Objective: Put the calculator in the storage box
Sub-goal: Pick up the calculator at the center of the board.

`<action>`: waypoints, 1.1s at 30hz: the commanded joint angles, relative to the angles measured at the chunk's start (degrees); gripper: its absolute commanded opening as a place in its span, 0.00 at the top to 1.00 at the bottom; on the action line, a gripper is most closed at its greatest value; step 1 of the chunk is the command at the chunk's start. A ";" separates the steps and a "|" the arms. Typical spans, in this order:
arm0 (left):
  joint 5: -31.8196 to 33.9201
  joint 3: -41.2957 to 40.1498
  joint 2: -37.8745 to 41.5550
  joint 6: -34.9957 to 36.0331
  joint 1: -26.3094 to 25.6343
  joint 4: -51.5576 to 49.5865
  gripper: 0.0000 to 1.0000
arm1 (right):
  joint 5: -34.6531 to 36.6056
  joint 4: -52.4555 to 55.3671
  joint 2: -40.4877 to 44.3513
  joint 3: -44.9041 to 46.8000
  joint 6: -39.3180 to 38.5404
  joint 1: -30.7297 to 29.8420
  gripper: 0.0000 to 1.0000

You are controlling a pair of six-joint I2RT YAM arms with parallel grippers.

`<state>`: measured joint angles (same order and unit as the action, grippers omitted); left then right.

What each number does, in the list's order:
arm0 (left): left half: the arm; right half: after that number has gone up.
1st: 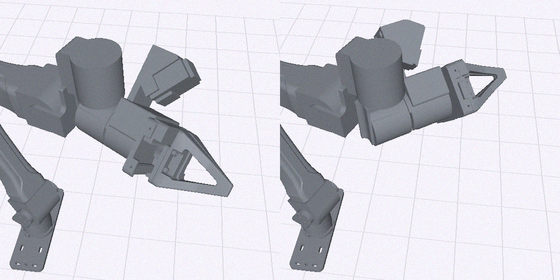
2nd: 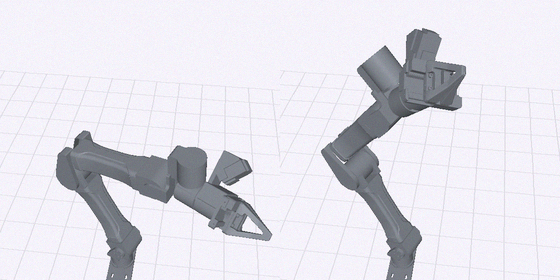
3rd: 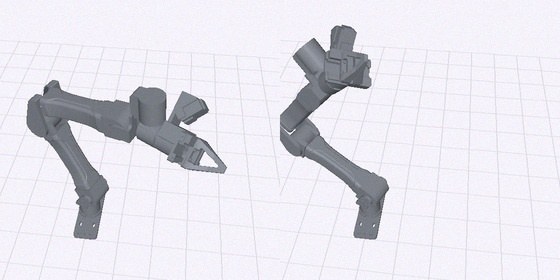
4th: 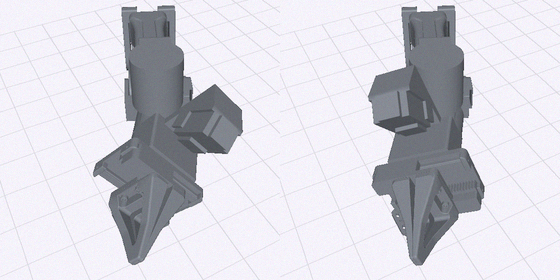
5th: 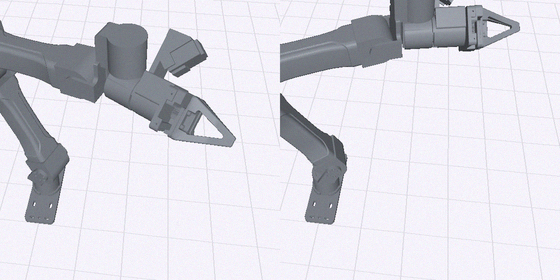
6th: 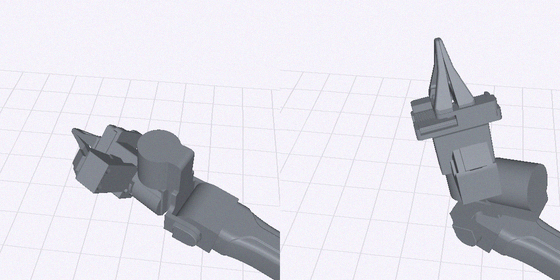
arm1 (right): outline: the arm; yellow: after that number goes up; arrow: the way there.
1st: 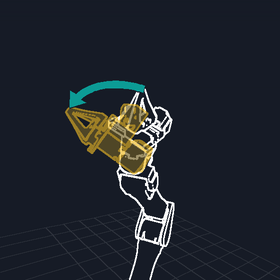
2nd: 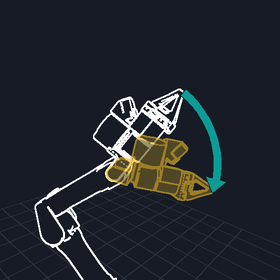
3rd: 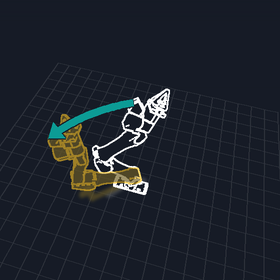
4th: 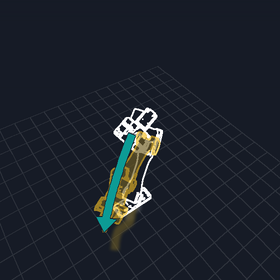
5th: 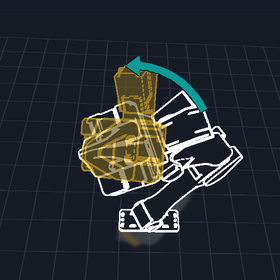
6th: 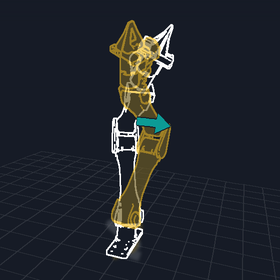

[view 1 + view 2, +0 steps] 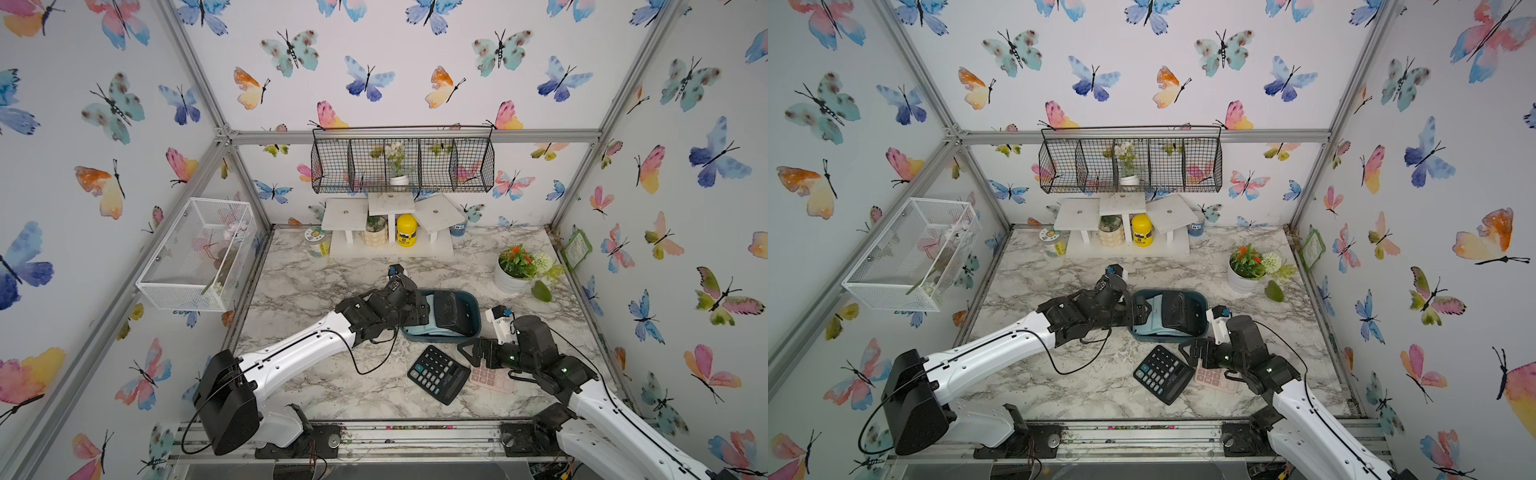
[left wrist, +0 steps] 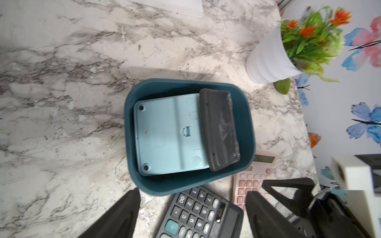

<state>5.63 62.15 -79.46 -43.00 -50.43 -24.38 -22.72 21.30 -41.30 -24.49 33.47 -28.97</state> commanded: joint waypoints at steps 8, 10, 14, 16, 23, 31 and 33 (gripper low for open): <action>0.53 -6.78 5.03 0.71 3.43 1.80 0.14 | -10.44 1.94 2.82 5.68 4.85 -0.47 0.02; 0.52 -6.91 4.97 0.77 3.62 1.87 0.14 | -11.99 1.20 2.97 6.53 5.52 -0.60 0.02; 0.05 -7.56 4.95 0.79 4.37 2.47 0.14 | -13.41 1.16 3.02 7.58 6.22 -0.98 0.01; -0.22 -7.84 4.98 0.75 4.56 2.97 0.14 | -14.36 0.05 3.02 8.31 6.96 -1.13 0.02; -0.70 -7.90 4.32 0.77 4.81 3.50 0.14 | -15.51 -5.89 -0.22 10.75 9.28 -2.61 0.03; -1.14 -7.90 3.87 0.81 4.80 4.04 0.14 | -14.65 -14.50 -4.65 11.81 13.51 -6.54 0.13; -1.06 -7.93 3.97 0.81 4.84 3.99 0.14 | -14.00 -16.42 -5.64 11.67 14.56 -7.72 0.17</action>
<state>5.67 54.41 -75.48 -42.83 -45.84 -20.73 -36.42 9.78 -46.09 -13.39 45.89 -35.40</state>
